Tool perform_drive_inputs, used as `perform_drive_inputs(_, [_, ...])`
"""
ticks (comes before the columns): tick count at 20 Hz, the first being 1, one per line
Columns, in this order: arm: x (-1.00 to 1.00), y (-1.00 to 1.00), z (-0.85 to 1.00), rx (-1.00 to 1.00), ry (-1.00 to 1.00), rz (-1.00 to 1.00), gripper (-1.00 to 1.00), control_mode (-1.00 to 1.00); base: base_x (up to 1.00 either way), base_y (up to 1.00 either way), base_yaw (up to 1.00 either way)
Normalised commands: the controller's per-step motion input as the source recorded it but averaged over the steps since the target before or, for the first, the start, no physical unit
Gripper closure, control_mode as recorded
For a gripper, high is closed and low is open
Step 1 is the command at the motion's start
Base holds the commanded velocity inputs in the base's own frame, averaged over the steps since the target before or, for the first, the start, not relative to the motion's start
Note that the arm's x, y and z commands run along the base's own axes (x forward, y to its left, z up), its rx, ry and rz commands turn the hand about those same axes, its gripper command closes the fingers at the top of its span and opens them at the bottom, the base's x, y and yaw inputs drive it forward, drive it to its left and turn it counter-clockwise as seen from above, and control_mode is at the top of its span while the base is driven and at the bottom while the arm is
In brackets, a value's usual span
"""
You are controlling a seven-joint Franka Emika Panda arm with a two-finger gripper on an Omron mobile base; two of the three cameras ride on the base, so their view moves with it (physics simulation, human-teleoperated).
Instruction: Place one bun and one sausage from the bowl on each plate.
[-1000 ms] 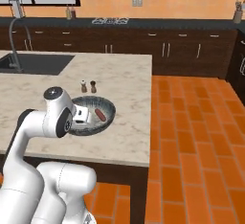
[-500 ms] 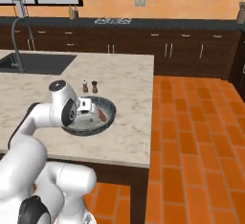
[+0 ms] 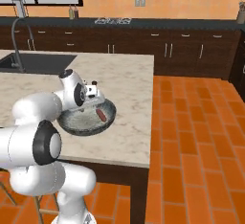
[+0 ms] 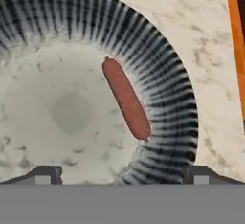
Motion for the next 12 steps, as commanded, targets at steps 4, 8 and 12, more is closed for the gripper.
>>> perform_drive_inputs(4, [0.70,0.11,-0.96,-0.08,-0.01,0.01,-1.00,-1.00,0.00,0.00,0.00])
perform_drive_inputs(8, [0.54,-0.04,-0.66,-0.03,0.11,0.07,-1.00,-1.00,0.00,0.00,0.00])
perform_drive_inputs(12, [0.61,-0.15,-0.45,0.00,0.07,0.02,-1.00,-1.00,0.00,0.00,0.00])
